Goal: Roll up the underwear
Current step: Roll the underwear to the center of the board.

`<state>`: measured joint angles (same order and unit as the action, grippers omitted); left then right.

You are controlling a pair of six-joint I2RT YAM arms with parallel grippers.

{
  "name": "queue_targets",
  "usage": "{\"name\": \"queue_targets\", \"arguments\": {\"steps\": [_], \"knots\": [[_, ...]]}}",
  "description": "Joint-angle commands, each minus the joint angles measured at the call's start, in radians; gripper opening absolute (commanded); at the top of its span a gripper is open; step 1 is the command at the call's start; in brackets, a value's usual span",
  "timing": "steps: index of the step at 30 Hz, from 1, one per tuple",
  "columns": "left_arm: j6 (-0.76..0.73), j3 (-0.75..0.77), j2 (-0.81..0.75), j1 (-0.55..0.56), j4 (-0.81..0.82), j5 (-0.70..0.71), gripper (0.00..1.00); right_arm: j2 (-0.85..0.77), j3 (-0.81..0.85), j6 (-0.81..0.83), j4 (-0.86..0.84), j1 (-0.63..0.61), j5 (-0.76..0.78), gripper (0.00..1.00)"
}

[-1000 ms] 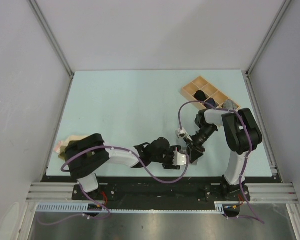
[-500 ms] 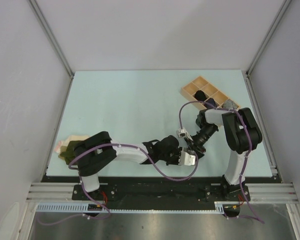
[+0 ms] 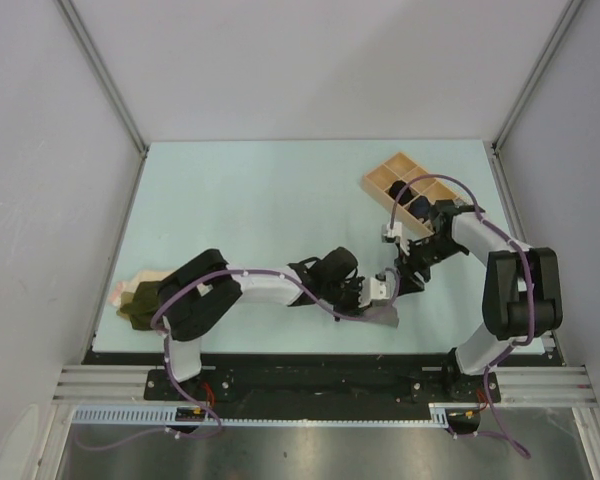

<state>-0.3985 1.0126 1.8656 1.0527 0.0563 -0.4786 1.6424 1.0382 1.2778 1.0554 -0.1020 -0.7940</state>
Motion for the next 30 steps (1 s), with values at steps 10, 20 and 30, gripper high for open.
{"name": "queue_targets", "arguments": {"steps": [10, 20, 30], "knots": [[0.155, 0.253, 0.308, -0.129, -0.398, -0.403, 0.06, -0.211, -0.064, 0.259, 0.077, 0.088, -0.162, 0.63], [0.182, 0.414, 0.506, -0.203, -0.589, -0.525, 0.09, -0.207, -0.15, 0.252, -0.037, -0.005, -0.129, 0.74], [0.199, 0.486, 0.575, -0.22, -0.656, -0.549, 0.12, -0.173, -0.178, 0.049, -0.224, -0.168, 0.007, 0.77]]}}
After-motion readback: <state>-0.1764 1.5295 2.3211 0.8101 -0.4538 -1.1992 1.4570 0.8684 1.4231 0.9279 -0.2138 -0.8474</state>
